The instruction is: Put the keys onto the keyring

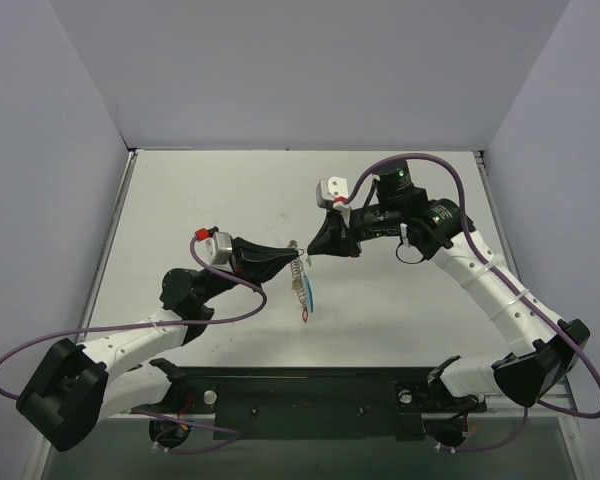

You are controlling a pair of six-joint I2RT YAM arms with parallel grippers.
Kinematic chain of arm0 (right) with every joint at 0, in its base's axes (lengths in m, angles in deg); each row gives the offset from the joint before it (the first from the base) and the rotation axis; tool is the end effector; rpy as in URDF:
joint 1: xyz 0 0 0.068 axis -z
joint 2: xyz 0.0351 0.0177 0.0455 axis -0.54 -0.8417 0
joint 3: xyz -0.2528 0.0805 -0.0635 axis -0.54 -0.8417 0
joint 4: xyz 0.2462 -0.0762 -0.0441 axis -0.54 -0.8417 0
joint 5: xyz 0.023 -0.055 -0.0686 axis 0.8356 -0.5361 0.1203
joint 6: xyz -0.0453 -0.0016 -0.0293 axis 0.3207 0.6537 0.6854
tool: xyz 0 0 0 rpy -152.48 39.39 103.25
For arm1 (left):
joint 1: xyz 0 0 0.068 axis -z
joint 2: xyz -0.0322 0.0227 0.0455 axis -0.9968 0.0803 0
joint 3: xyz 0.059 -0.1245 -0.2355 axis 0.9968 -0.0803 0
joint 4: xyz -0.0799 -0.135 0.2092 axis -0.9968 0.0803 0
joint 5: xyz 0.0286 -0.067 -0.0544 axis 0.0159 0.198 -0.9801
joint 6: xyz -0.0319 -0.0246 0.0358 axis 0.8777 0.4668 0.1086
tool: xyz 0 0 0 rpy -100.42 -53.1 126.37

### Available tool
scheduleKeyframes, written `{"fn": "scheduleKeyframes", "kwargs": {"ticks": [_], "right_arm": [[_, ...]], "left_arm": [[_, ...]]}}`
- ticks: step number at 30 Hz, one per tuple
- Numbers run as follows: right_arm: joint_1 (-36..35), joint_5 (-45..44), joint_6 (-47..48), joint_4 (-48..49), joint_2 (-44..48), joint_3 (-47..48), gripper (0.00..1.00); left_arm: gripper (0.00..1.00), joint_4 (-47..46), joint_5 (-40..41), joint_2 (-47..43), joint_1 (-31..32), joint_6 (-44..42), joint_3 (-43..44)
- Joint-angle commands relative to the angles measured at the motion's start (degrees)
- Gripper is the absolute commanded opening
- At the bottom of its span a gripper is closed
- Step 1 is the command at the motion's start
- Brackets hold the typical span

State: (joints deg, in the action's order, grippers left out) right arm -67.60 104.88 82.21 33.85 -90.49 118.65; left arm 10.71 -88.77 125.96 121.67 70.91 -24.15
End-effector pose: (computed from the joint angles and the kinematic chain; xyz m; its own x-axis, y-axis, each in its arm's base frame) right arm 0.2162 0.1880 0.4152 0.2386 -0.1620 -0.9575 -0.9670 -0.1299 -0.2190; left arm 0.1628 -0.1427 0.2904 0.0079 -0.4481 -0.8939 0.9611 0.2502 -0.1169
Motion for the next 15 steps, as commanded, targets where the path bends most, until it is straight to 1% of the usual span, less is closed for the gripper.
{"fn": "scheduleKeyframes", "kwargs": {"ticks": [1, 15], "right_arm": [[-0.24, 1.49, -0.68, 2.21, 0.11, 1.1, 0.0], [0.29, -0.36, -0.77, 2.38, 0.64, 1.01, 0.0]], "left_arm": [[0.0, -4.71, -0.62, -0.42, -0.15, 0.12, 1.23], [0.0, -4.27, 0.26, -0.86, -0.24, -0.14, 0.88]]}}
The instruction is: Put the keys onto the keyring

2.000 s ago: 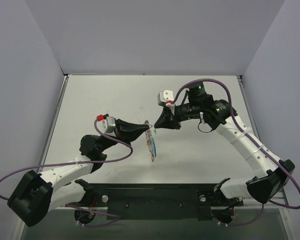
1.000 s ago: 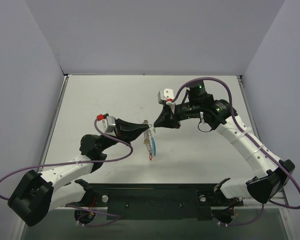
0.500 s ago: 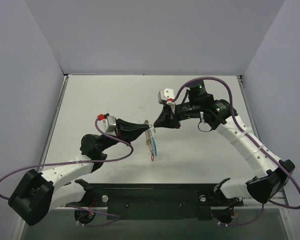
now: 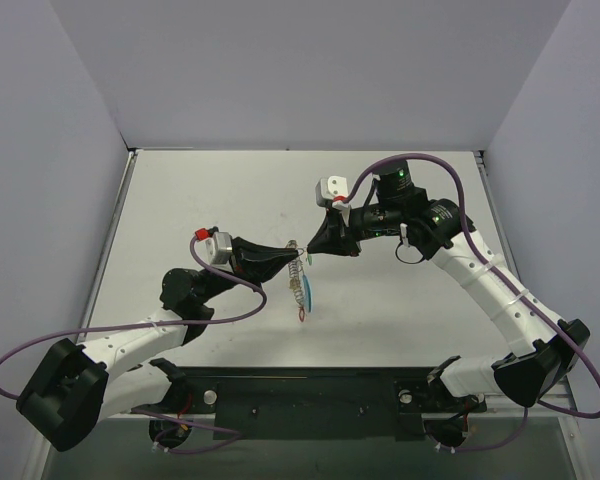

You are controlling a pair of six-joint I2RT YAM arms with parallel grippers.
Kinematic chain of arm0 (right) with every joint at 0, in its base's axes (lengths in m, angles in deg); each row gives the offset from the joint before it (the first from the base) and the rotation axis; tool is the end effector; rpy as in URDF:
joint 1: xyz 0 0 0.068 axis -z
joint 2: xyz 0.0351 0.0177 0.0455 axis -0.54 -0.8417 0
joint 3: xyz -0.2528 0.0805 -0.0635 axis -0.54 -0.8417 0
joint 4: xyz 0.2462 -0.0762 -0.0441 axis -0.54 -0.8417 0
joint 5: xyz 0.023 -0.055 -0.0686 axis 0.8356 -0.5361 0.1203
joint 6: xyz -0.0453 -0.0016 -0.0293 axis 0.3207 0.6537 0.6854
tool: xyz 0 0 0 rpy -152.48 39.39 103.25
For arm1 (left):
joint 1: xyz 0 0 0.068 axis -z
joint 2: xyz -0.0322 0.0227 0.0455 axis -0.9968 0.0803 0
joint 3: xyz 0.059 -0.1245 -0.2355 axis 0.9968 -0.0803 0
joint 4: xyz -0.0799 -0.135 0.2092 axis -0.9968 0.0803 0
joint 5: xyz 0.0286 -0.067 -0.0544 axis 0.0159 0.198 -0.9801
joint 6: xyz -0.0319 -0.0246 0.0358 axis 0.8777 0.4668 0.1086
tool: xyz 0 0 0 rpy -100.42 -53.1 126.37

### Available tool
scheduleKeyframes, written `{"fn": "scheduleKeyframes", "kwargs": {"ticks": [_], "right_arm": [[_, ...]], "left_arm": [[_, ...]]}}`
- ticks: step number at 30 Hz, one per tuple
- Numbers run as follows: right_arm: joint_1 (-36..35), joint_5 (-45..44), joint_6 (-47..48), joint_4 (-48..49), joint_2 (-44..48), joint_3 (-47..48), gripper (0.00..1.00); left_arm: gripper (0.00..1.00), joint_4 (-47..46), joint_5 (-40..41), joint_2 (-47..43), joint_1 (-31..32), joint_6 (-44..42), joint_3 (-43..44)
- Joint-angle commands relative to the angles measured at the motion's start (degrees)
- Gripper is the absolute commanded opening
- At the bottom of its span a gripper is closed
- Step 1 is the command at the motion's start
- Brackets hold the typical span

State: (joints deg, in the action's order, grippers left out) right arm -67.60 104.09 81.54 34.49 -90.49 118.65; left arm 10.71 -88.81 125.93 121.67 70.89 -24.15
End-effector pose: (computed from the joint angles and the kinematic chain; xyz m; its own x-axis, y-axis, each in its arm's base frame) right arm 0.2169 0.1882 0.4161 0.2366 -0.1642 -0.9576 -0.9688 -0.1150 -0.2197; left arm 0.1627 -0.1427 0.2905 0.0085 -0.4480 -0.8940 0.9613 0.2498 -0.1160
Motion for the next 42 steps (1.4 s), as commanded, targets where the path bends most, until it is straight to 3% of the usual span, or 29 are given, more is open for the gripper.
{"fn": "scheduleKeyframes", "kwargs": {"ticks": [1, 42], "right_arm": [[0.2, 0.34, -0.09, 1.75, 0.64, 1.01, 0.0], [0.02, 0.69, -0.62, 2.1, 0.81, 0.13, 0.0]], "left_arm": [[0.0, -4.27, 0.13, -0.93, -0.24, -0.12, 0.88], [0.0, -2.52, 1.71, -1.63, -0.32, -1.35, 0.97]]}}
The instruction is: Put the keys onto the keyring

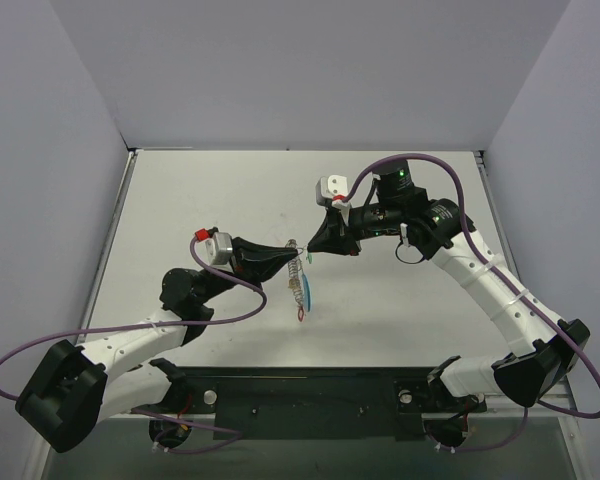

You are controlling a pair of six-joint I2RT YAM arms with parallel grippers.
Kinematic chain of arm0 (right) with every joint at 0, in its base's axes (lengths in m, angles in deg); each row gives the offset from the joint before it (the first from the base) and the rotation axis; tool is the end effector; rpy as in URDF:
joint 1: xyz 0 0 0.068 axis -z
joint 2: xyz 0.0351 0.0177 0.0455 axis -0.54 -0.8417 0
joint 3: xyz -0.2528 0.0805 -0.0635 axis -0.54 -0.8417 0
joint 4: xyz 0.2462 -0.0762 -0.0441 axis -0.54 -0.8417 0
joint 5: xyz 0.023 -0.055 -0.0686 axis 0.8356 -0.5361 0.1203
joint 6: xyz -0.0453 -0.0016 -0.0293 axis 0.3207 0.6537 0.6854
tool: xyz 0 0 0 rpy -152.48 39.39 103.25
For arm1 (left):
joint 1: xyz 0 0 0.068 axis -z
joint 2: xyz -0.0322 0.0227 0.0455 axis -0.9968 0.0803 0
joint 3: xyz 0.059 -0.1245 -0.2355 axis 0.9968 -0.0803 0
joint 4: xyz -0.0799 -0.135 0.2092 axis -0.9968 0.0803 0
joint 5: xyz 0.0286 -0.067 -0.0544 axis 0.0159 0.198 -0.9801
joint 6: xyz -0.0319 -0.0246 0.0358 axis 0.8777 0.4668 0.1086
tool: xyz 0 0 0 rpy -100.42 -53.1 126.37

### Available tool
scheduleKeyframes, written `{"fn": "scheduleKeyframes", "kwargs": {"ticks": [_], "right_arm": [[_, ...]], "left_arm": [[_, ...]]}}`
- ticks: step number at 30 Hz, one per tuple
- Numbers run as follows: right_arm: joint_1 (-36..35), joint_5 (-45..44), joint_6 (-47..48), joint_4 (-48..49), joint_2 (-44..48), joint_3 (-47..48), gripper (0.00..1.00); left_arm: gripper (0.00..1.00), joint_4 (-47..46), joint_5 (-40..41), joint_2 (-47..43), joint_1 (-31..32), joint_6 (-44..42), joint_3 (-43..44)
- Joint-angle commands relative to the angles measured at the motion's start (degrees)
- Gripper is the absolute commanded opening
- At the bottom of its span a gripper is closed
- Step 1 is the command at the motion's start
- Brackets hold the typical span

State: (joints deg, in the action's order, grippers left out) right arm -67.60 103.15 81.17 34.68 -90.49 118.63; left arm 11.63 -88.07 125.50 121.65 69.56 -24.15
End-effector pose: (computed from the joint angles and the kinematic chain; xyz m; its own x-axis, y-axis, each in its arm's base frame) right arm 0.2176 0.1883 0.4161 0.2332 -0.1714 -0.9572 -0.9707 -0.0997 -0.2187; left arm 0.1627 -0.1421 0.2907 0.0263 -0.4420 -0.8966 0.9567 0.2711 -0.1056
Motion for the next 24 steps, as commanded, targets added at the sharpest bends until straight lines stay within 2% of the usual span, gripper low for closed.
{"fn": "scheduleKeyframes", "kwargs": {"ticks": [1, 24], "right_arm": [[-0.06, 1.63, -0.25, 2.08, 0.73, 0.15, 0.0], [-0.42, 2.51, -1.48, 3.05, 0.64, -0.37, 0.0]], "left_arm": [[0.0, -3.43, 0.97, -1.28, -0.22, 0.07, 0.97], [0.0, -2.73, 2.81, -1.99, -0.21, -0.63, 0.79]]}}
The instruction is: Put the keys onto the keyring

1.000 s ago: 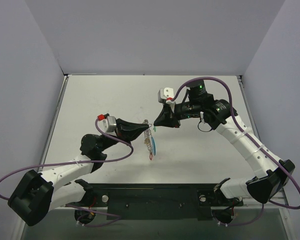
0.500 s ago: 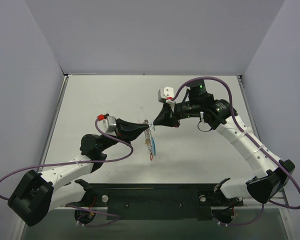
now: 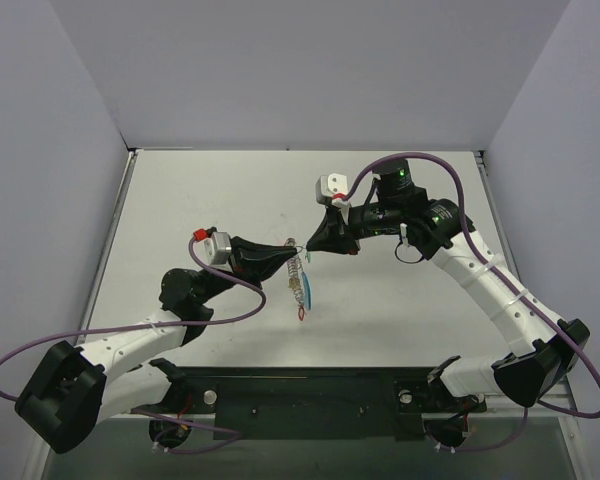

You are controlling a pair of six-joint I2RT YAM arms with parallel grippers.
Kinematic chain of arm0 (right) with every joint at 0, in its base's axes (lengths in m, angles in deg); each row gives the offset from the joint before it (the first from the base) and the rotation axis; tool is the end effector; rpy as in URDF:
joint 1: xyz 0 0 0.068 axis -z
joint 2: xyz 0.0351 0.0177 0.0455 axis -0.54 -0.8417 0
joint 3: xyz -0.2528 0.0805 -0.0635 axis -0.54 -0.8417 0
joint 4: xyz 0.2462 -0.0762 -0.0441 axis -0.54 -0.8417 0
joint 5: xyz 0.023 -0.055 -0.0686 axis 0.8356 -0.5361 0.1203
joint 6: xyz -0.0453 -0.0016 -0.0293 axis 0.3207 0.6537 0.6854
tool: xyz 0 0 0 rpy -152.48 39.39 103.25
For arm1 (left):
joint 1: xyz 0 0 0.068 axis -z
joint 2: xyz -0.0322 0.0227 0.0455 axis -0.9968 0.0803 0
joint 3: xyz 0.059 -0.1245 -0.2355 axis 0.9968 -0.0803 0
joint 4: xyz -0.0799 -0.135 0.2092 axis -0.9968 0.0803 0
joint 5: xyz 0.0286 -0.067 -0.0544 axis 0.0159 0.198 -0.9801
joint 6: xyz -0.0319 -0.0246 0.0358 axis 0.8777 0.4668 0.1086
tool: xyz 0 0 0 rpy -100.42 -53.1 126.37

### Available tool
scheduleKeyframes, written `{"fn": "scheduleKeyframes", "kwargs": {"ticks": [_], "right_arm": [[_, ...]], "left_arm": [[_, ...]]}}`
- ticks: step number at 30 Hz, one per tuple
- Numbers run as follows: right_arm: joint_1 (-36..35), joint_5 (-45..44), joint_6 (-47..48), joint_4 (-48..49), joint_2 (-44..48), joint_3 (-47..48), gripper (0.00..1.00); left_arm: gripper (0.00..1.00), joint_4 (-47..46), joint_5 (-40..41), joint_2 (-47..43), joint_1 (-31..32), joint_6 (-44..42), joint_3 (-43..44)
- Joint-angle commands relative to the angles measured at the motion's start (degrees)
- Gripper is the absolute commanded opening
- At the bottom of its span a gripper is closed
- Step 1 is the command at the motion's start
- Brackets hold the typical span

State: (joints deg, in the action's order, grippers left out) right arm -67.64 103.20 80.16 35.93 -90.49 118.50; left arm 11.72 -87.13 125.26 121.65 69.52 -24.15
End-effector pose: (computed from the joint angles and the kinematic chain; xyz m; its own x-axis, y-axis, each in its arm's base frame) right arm 0.2181 0.1889 0.4172 0.2316 -0.1618 -0.9593 -0.9712 -0.0957 -0.2183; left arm 0.1627 -0.1415 0.2915 0.0308 -0.4487 -0.8931 0.9525 0.2841 -0.1099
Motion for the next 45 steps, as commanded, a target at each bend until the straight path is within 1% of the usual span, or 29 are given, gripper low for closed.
{"fn": "scheduleKeyframes", "kwargs": {"ticks": [1, 37, 45], "right_arm": [[-0.46, 2.55, -0.47, 1.8, 0.64, -0.33, 0.0], [-0.81, 2.2, -1.62, 3.64, 0.2, -0.68, 0.0], [-0.99, 2.82, -1.53, 3.56, 0.2, -0.68, 0.0]], "left_arm": [[0.0, -2.91, 1.87, -1.66, -0.21, -0.5, 0.79], [0.0, -5.28, 0.2, 0.01, -0.21, 1.17, 1.32], [0.0, -5.1, -1.29, 0.71, -0.21, 1.34, 1.85]]}}
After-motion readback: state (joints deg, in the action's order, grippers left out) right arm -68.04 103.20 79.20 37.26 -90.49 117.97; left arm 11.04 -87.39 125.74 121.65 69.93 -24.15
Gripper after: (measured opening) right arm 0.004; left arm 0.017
